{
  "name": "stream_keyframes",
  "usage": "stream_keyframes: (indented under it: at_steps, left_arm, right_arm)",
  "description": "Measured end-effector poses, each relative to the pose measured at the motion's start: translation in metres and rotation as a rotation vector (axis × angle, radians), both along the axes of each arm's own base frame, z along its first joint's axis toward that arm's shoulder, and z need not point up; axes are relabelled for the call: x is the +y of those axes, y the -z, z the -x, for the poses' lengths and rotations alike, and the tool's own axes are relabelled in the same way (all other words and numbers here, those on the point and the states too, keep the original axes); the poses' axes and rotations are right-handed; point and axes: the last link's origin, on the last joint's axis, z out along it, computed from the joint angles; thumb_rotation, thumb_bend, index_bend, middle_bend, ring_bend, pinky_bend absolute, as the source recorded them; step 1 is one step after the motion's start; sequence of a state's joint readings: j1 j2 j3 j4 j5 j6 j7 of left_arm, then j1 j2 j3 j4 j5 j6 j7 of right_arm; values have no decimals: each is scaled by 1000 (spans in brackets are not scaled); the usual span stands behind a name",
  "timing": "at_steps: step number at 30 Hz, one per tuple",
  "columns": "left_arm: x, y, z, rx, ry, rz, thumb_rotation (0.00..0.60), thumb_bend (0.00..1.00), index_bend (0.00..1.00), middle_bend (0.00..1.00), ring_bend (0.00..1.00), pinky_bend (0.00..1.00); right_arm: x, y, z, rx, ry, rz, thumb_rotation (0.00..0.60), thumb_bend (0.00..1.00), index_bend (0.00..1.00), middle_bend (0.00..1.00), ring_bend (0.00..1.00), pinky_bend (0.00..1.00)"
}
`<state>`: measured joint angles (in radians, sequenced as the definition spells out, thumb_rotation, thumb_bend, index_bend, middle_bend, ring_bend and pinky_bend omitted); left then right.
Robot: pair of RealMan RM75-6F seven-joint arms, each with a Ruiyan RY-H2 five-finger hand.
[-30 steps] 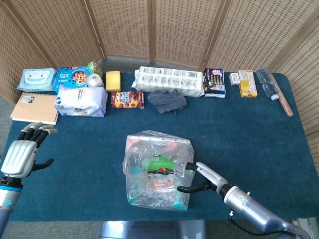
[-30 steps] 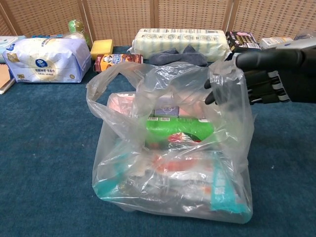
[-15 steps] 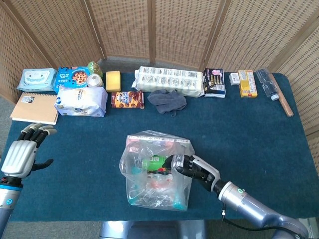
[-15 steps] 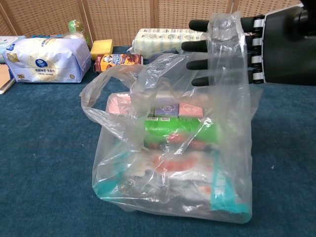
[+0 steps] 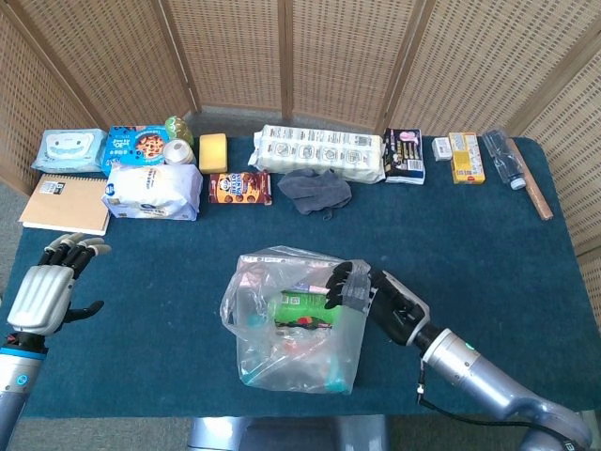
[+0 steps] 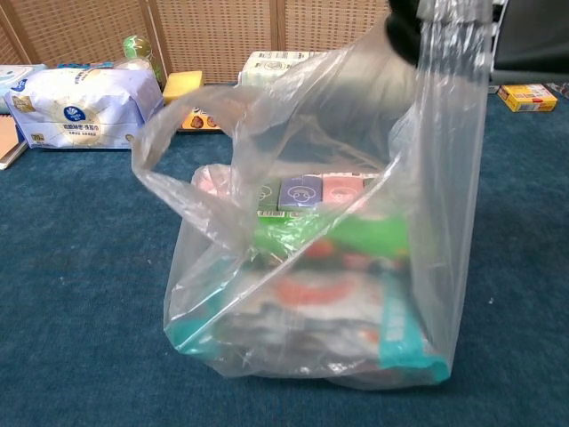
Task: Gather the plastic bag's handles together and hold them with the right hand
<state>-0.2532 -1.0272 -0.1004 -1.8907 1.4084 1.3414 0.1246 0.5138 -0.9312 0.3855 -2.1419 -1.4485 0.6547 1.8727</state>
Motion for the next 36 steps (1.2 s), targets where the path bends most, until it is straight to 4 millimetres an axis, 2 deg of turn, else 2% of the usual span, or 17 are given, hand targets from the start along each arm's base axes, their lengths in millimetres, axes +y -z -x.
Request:
stream_keyframes:
  at_steps: [4, 7, 12, 14, 16, 18, 22, 24, 26, 32, 36]
  left_arm:
    - [0, 1, 0, 1, 0, 3, 600, 92, 223, 222, 113, 90]
    - [0, 1, 0, 1, -1, 4, 600, 91, 224, 221, 113, 90]
    - [-1, 1, 0, 1, -3, 0, 600, 91, 223, 221, 113, 90]
    - [-2, 1, 0, -1, -3, 1, 600, 91, 223, 221, 113, 90]
    - [-2, 2, 0, -2, -3, 4, 600, 91, 223, 221, 113, 90]
    - [-2, 2, 0, -3, -2, 7, 600, 90, 223, 221, 113, 90]
    - [-3, 3, -1, -3, 4, 10, 600, 91, 223, 221, 113, 90]
    - [-3, 2, -1, -3, 5, 10, 600, 90, 223, 222, 113, 90]
    - [-4, 2, -2, -4, 8, 10, 600, 91, 223, 221, 113, 90]
    - [-5, 3, -3, -4, 15, 16, 600, 91, 222, 222, 113, 90]
    - [-5, 3, -5, -5, 25, 19, 600, 91, 223, 221, 113, 90]
  right_arm:
    - [-4, -9, 1, -47, 47, -14, 330, 109, 420, 511, 516, 512]
    - [-7, -16, 0, -85, 93, -33, 330, 132, 450, 557, 576, 605]
    - [-9, -34, -5, -144, 153, -54, 334, 158, 506, 670, 742, 772]
    - [-8, -39, -8, -161, 160, -57, 333, 160, 518, 685, 760, 783]
    - [-7, -39, -8, -156, 160, -64, 331, 160, 516, 667, 742, 726]
    - [-7, -35, -7, -137, 160, -79, 332, 161, 490, 620, 678, 613]
    - [-7, -26, -8, -103, 135, -110, 317, 161, 401, 509, 556, 503]
    - [-6, -21, -10, -96, 106, -117, 316, 161, 322, 416, 437, 381]
    - [-4, -16, -12, -86, 69, -127, 314, 161, 271, 351, 360, 301]
    - [-6, 7, -12, -57, -29, -179, 305, 161, 242, 313, 313, 254]
    - [-12, 17, -14, -64, -44, -205, 304, 161, 246, 324, 335, 291]
